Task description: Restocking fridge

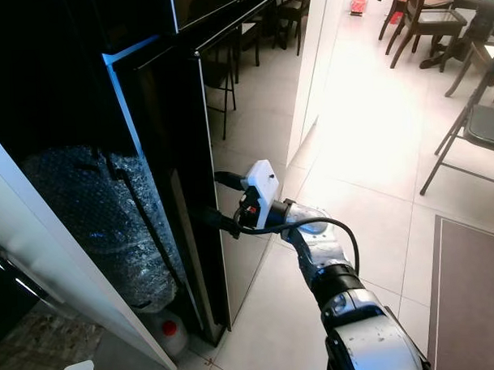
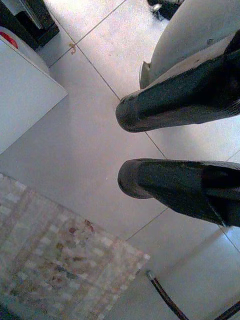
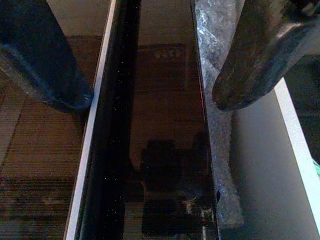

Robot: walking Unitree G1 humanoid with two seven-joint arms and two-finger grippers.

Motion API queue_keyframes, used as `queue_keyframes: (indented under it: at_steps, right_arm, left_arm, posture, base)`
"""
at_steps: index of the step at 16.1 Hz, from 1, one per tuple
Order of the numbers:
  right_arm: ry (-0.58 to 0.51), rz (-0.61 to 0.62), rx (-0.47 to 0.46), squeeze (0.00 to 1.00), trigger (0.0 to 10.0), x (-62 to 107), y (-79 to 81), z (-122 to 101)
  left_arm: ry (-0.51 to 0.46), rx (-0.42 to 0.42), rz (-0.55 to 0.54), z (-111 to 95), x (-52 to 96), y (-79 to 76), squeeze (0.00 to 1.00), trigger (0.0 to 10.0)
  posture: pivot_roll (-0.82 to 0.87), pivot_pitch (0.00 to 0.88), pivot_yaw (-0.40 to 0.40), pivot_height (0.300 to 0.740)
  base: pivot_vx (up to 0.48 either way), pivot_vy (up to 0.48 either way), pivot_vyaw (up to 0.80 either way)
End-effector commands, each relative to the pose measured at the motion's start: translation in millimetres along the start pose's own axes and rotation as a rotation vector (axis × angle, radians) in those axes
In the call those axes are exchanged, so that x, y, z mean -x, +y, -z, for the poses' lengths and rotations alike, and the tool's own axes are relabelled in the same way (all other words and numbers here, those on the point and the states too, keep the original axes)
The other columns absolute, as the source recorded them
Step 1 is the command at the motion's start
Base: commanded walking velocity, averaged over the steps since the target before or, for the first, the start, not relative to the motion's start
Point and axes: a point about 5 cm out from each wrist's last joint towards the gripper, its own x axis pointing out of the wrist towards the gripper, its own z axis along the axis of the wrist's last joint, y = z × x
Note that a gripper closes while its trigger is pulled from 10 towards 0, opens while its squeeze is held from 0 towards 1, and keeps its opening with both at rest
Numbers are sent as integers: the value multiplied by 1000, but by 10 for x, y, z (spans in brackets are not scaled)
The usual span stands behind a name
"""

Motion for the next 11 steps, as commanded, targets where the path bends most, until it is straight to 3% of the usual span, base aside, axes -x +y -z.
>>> queue_keyframes:
  at_steps: [1,6,7,11]
  right_arm:
    - [-5,-17,28,0,10000,-79,1,-67]
    - [-14,-17,10,0,10000,-139,3,-65]
    - [-21,-94,-18,0,10000,-411,130,-125]
    - [-42,-147,-41,0,10000,-648,240,-222]
  left_arm:
    - [18,11,-7,61,7,31,0,10000]
    - [18,14,-10,64,7,36,0,10000]
    - [11,20,-11,63,8,42,0,10000]
    - [10,25,-8,70,11,29,0,10000]
  posture:
    - [-45,0,-10,740]
    - [-45,0,-10,740]
    - [-18,0,-20,740]
    - [-6,0,-26,740]
  base:
    - [0,0,0]
    - [0,0,0]
    - [0,0,0]
    - [0,0,0]
